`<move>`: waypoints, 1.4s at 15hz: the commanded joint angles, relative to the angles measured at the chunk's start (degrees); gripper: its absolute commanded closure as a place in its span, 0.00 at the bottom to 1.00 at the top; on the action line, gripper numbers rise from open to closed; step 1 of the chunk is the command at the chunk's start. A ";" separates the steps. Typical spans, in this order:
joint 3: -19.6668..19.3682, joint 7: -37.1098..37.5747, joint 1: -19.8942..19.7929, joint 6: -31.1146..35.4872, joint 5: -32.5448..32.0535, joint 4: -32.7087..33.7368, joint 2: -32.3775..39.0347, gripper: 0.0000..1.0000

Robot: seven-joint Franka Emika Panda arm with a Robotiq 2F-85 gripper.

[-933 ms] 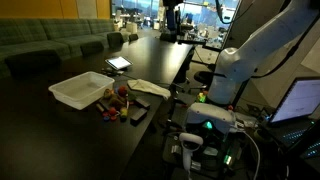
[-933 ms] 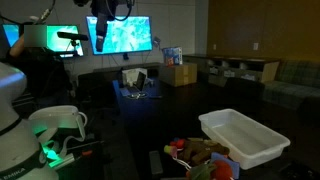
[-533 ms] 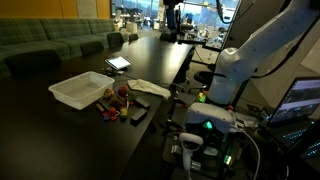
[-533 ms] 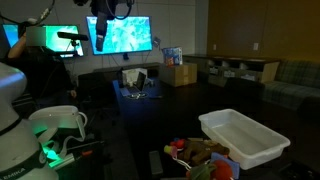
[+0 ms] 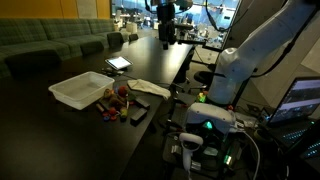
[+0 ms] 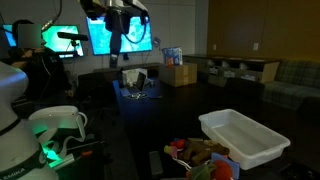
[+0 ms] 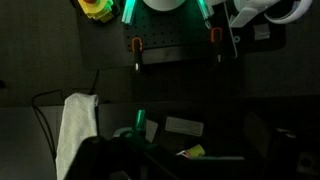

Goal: Use the towel to push all the contents on the table to the left

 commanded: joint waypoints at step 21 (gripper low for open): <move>-14.01 -19.59 -16.97 53.76 5.48 8.71 57.43 0.00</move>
